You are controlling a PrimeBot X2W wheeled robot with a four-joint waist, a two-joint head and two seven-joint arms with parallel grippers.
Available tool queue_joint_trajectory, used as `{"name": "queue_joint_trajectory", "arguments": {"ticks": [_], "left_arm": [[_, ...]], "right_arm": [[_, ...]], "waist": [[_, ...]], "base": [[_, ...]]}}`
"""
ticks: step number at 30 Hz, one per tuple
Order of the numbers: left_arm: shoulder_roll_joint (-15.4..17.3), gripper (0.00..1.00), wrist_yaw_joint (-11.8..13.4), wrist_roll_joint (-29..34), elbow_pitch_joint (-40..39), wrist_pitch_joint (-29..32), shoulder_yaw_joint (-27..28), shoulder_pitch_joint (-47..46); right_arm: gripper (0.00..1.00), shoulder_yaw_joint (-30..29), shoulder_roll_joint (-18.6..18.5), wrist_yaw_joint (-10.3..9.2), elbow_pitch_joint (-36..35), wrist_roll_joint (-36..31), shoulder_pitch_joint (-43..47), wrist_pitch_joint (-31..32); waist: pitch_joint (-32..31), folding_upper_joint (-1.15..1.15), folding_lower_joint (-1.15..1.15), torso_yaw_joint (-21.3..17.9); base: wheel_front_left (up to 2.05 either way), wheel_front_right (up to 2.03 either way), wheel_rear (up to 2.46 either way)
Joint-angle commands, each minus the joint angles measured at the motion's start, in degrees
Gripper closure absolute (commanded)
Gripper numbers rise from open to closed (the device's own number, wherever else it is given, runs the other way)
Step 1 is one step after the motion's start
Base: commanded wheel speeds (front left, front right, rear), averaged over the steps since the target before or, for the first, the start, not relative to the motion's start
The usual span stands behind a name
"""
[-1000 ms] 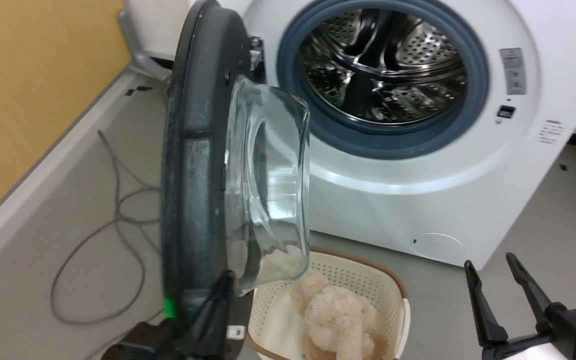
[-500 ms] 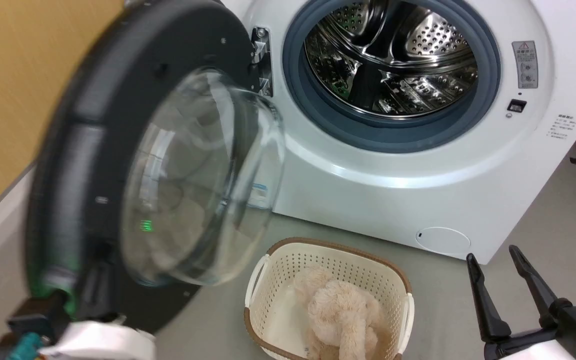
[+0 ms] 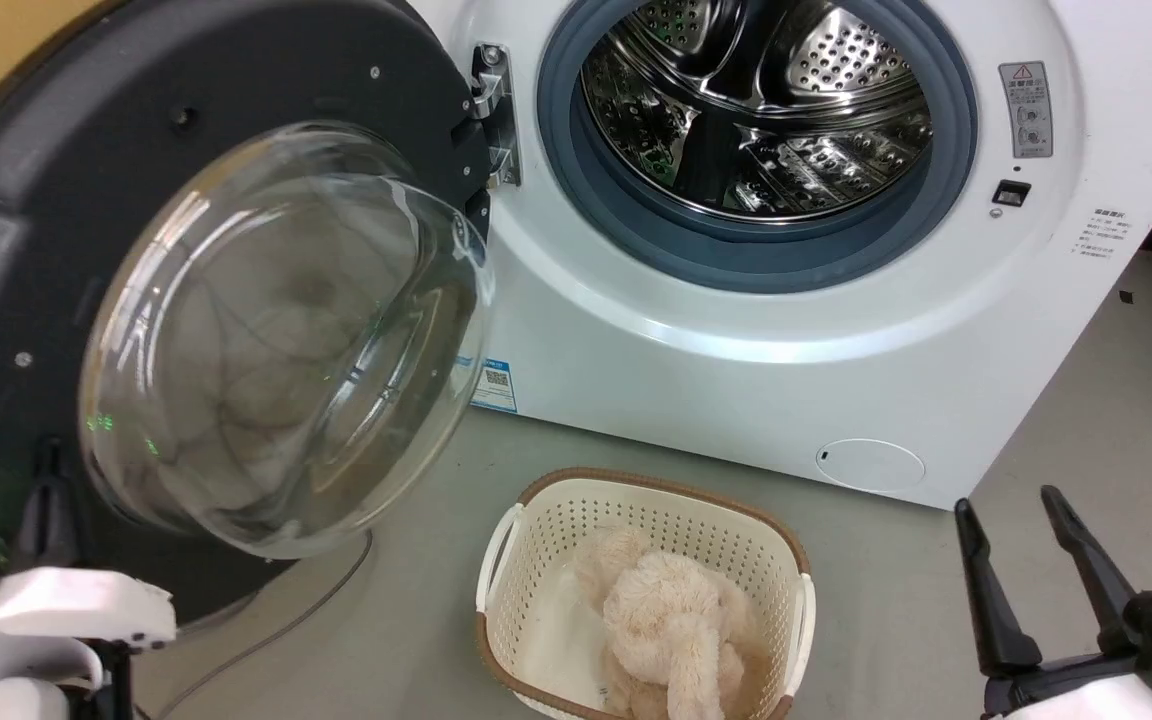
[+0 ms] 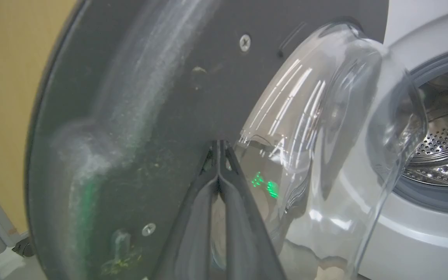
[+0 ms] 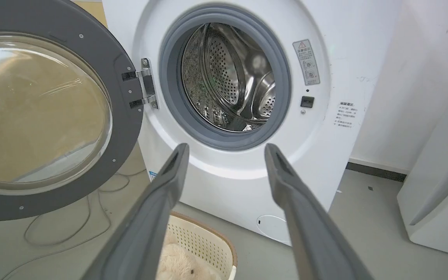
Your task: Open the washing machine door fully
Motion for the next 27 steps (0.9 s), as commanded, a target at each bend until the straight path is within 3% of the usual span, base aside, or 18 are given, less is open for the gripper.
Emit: {"name": "queue_joint_trajectory", "arguments": {"ticks": [1, 9, 17, 18, 19, 20, 21, 27], "left_arm": [[0.6, 1.00, -0.6, -0.1, 2.0, -0.4, 0.6, -1.7], [0.3, 1.00, -2.3, 0.9, 7.8, -0.8, 2.0, -3.9], [-4.9, 1.00, -1.2, 4.5, 0.8, -0.8, 4.1, 2.6], [-5.9, 0.86, -1.0, 5.1, -0.9, -0.8, 4.1, 3.9], [-6.9, 0.60, -0.7, 5.8, -2.7, -0.8, 3.8, 5.3], [-7.9, 0.12, -0.4, 6.5, -4.5, -0.8, 3.4, 6.8], [-8.8, 0.00, -0.2, 7.0, -6.2, -0.8, 3.0, 8.1], [-12.5, 0.00, 0.8, 11.0, -13.7, -0.8, -1.0, 14.8]], "right_arm": [[0.00, -0.2, 0.2, 0.05, -0.3, 0.4, 0.0, -0.2], [0.00, -0.5, 0.2, 0.05, 0.6, 1.3, 0.5, -0.5], [0.00, -0.9, 0.2, 0.05, 2.2, 3.0, 0.9, -1.5], [0.00, -1.1, 0.2, 0.05, 2.3, 2.9, 0.9, -1.6], [0.00, -1.3, 0.2, 0.05, 2.5, 2.9, 1.0, -1.6], [0.00, -1.4, 0.2, 0.05, 2.6, 2.8, 1.0, -1.7], [0.00, -1.5, 0.2, 0.05, 2.6, 2.6, 1.0, -1.7], [0.00, -1.4, 0.2, 0.05, 3.1, 1.5, 0.7, -1.2]], "waist": [[0.0, 0.00, 0.00, -0.1], [-0.8, 0.00, 0.00, -0.3], [-1.8, 0.00, 0.00, -1.2], [-1.9, 0.00, 0.00, -1.2], [-2.0, 0.00, 0.00, -1.3], [-2.0, 0.00, 0.00, -1.5], [-2.0, 0.00, 0.00, -1.6], [-2.3, 0.00, 0.00, -2.8]], "base": [[0.00, 0.00, 0.00], [0.00, 0.00, 0.00], [0.00, 0.00, 0.00], [0.00, 0.00, 0.00], [0.00, 0.00, 0.00], [0.00, 0.00, 0.00], [0.00, 0.00, 0.00], [0.00, 0.00, 0.00]]}}
